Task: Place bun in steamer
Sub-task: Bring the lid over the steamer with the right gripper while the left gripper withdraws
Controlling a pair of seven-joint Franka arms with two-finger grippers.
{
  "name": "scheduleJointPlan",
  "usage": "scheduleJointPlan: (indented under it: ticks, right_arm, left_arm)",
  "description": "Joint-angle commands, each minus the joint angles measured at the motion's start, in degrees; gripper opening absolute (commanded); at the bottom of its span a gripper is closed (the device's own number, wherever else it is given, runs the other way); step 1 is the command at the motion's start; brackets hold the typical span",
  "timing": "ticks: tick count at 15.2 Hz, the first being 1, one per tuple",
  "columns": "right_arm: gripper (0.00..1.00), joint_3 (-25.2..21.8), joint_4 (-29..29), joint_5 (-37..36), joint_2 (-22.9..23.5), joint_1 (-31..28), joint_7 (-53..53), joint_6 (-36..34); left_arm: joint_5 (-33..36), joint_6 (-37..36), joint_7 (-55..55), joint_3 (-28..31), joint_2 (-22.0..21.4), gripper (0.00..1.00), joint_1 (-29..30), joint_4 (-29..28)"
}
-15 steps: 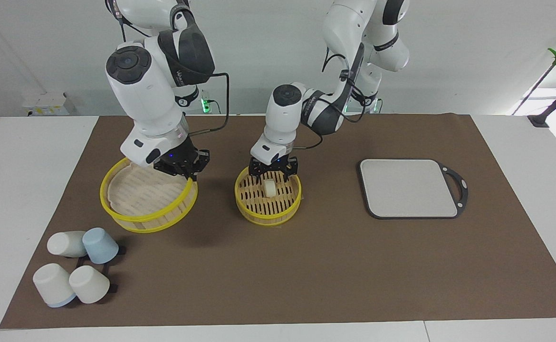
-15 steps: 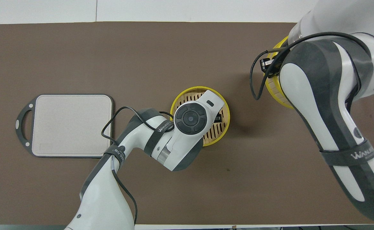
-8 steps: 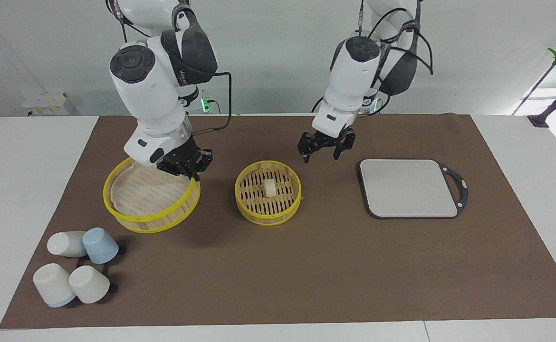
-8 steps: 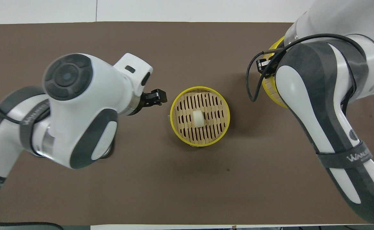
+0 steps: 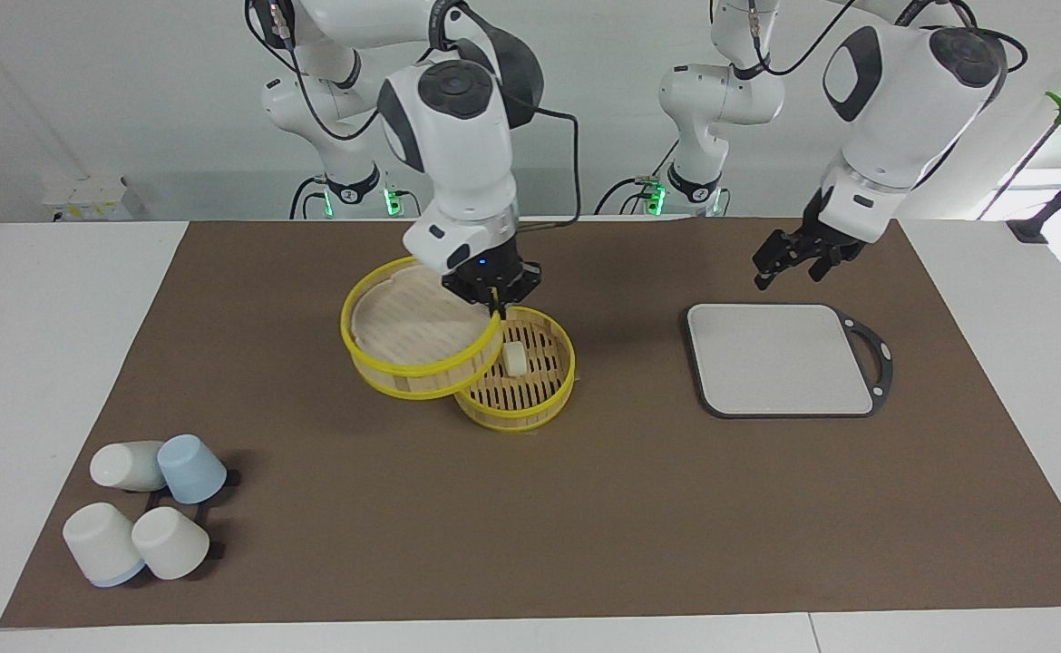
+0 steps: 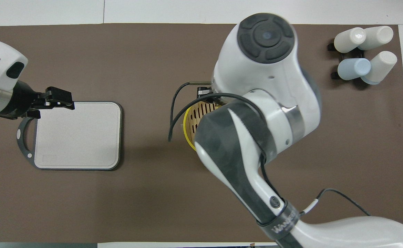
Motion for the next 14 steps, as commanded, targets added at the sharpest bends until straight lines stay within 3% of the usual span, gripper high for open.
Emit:
scheduleJointPlan:
  ticks: [1,6,14]
  right_arm:
    - [0.00,-0.31,-0.04,2.27,1.83,1.46,4.36,1.58]
    - [0.00,-0.49,5.41,2.01,9.04,3.05,5.42,0.88]
    - [0.00,-0.05,5.68,2.45,10.81,4.19,6.30,3.34]
  left_arm:
    - [0.86,-1.74,6.98,-0.80,-1.53,1.00,4.88,-1.25]
    - [5.24,-2.98,10.00,-0.80,-1.35,1.00,6.13,-0.72]
    - [8.06,-12.98,10.44,-1.51,1.54,1.00,5.16,8.14]
